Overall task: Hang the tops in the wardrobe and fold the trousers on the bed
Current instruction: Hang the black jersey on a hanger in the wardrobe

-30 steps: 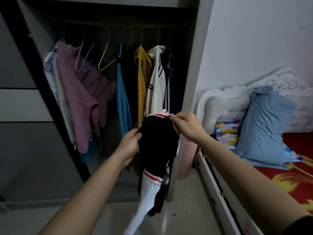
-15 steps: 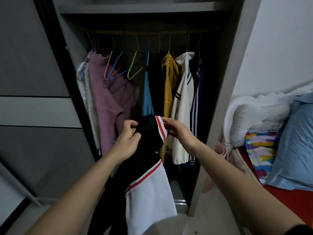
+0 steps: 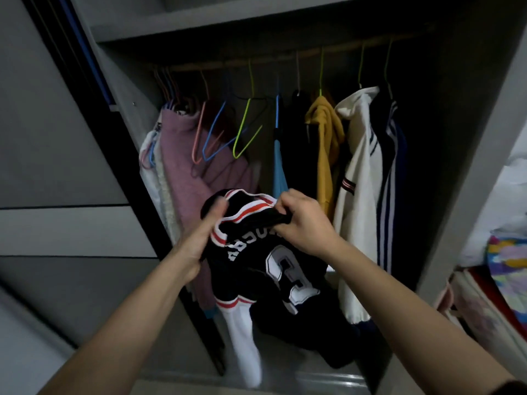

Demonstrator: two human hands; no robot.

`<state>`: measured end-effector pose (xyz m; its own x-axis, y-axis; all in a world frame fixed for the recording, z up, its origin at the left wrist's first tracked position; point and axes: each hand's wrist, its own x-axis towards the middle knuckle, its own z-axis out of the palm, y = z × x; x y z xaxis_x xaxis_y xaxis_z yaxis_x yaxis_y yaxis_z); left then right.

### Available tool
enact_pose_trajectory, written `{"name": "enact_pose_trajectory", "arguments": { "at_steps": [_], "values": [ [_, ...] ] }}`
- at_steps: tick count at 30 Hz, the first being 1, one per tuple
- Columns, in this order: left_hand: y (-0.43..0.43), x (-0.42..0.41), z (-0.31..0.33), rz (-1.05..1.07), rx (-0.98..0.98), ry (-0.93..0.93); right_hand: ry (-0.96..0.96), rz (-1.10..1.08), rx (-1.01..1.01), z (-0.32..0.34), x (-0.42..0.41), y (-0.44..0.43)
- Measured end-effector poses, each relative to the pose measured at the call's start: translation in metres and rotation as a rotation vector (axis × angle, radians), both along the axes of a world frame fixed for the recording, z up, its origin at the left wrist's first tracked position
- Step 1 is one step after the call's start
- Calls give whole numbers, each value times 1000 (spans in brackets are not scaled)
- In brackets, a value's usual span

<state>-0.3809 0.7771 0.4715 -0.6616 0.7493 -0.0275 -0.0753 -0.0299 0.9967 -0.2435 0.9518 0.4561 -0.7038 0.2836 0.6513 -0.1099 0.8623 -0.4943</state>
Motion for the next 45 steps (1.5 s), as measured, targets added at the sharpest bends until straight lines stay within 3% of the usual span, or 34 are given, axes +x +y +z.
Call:
{"name": "enact_pose_trajectory", "arguments": {
  "at_steps": [2, 7, 11, 13, 17, 21, 23, 26, 28, 30, 32, 34, 38, 45],
  "values": [
    [9, -14, -2, 94, -63, 208, -15, -14, 84, 5, -19, 0],
    [16, -66, -1, 268, -107, 362, -233, -109, 54, 9, -53, 19],
    [17, -122, 1, 529, -313, 942, -264, -213, -96, 16, -64, 36],
    [19, -148, 6, 615, -325, 1081, -286, -206, -184, 21, -68, 41],
    [38, -183, 23, 624, -192, 955, -476, -215, -130, 42, -84, 44],
    [67, -208, 31, 374, -90, 696, -555, -233, -265, 69, -113, 39],
    [77, -220, 35, 265, -54, 495, -491, -350, -274, 79, -136, 39],
    [86, -235, 39, 147, -7, 278, -241, -611, -170, 90, -181, 44],
    [87, -241, 41, 77, 13, 159, -140, -662, -277, 97, -215, 54],
    [87, -247, 42, 26, 21, 101, -162, -647, -489, 99, -246, 65],
    [88, -254, 40, 4, 25, 190, -149, -588, -702, 97, -272, 73],
    [89, -260, 36, -15, 38, 372, -7, -532, -804, 90, -288, 80],
    [89, -268, 31, 93, -12, 803, 194, -623, -729, 94, -288, 87],
    [96, -262, 17, 266, 37, 1109, 401, -571, -592, 70, -243, 56]
  ]
}}
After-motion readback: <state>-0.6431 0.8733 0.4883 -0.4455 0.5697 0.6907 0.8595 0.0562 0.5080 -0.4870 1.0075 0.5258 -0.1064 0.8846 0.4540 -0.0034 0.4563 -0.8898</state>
